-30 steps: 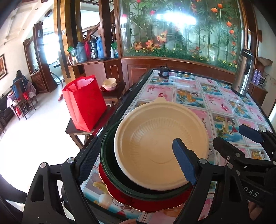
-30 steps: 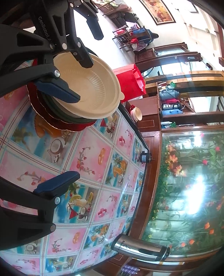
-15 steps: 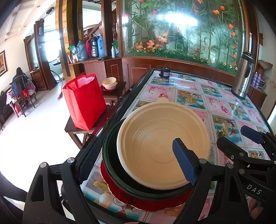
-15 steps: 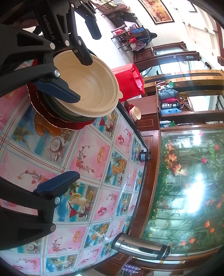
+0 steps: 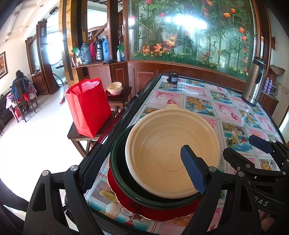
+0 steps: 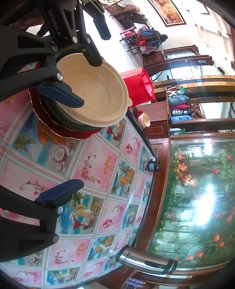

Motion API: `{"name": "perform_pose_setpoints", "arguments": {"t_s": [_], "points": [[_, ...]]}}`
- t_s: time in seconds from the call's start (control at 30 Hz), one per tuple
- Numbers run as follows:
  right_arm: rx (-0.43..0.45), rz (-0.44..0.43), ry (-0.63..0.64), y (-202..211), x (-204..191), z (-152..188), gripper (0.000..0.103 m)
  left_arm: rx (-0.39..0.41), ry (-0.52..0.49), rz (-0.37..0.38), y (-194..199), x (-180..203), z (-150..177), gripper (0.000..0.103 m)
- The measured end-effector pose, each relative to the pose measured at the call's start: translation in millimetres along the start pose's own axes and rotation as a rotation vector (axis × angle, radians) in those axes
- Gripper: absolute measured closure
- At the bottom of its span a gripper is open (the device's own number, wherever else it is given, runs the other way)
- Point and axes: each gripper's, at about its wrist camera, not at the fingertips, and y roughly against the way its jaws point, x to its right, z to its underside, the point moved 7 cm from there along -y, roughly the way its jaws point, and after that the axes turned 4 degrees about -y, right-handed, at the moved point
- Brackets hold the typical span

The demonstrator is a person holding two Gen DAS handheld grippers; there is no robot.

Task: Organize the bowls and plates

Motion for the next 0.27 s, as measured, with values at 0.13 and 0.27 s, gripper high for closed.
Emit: {"name": "perform_pose_setpoints", "arguments": {"t_s": [0.13,0.27], "points": [[-0.003,-0.003,0.001,-2.2,-2.5,1.1,0.022,0.014,-0.007,-0.009,1.4,-0.9,-1.0,0.017],[-0.004,-0.008,0.003,-2.2,-3.6,2.6,0.022,0.018,-0.008,-0.012,2.5,0.7,-0.4,0.017]]}}
